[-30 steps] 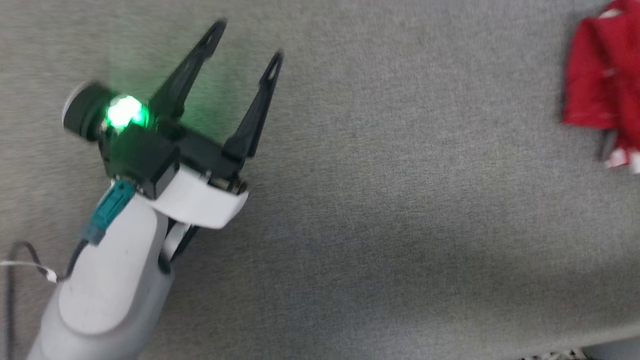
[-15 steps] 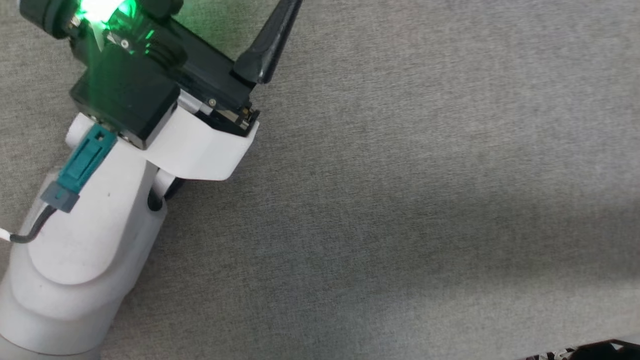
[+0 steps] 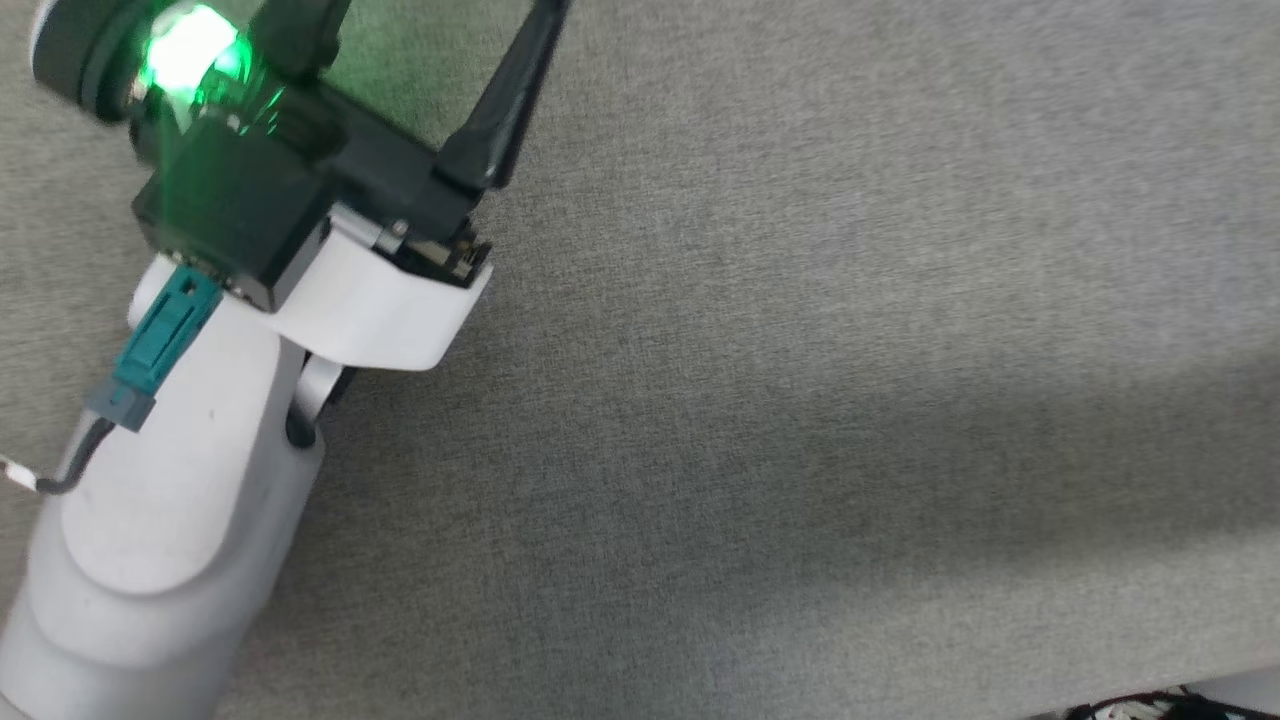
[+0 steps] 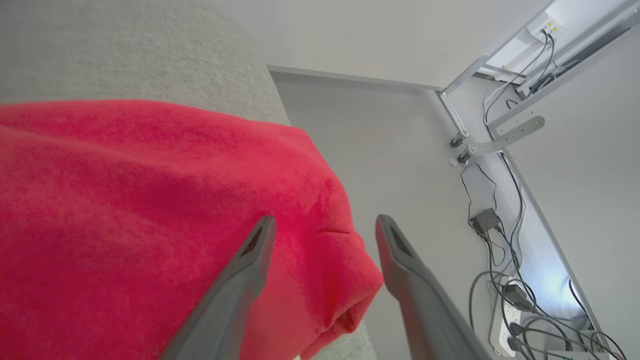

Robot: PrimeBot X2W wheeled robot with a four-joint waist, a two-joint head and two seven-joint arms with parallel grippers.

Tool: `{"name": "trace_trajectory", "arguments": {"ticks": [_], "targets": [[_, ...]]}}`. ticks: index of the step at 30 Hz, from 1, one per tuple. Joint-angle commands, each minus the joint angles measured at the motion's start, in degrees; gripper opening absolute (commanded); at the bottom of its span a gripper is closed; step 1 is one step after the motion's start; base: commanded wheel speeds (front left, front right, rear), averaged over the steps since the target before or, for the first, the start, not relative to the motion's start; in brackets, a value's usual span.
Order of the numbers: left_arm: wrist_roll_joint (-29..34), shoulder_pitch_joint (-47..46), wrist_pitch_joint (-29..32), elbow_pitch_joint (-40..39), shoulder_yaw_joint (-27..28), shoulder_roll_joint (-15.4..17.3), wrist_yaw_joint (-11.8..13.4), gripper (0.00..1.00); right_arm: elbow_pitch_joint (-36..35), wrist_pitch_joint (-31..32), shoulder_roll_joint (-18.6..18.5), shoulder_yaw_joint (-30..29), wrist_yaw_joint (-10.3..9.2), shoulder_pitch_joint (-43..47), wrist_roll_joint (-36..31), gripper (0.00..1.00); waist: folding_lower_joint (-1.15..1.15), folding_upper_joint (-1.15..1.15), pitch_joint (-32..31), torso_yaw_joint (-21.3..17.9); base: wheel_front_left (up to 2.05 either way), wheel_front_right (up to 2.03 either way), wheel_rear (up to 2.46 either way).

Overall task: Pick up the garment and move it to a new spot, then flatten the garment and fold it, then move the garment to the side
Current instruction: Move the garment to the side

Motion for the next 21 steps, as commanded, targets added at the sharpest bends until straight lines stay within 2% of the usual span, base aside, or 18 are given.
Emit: {"name": "trace_trajectory", "arguments": {"ticks": [1,8,15,21], "targets": [[-0.43,2.23,-0.28,0.44,1.05,-0.31,0.08,1.00,0.19,-1.15,0.52,1.25,-0.02,0.47,-0.55,1.00,0.00,0.00,-2.56,-0.10,0.00,0.00,0.00],[-1.52,12.98,-0.28,2.87,6.22,-4.40,0.08,1.00,-1.61,-5.02,3.17,7.36,-0.02,4.41,2.03,1.00,0.00,0.00,-11.53,2.53,0.00,0.00,0.00],[-2.82,24.70,-0.28,4.20,11.92,-8.18,0.08,1.00,-6.81,-8.42,7.08,12.99,-0.02,11.78,5.24,1.00,0.00,0.00,-20.24,5.42,0.00,0.00,0.00],[-4.37,32.13,-0.28,8.18,14.50,-10.36,0.08,1.00,-8.89,-10.99,10.16,15.56,-0.02,18.27,5.70,1.00,0.00,0.00,-26.70,8.65,0.00,0.00,0.00]]}}
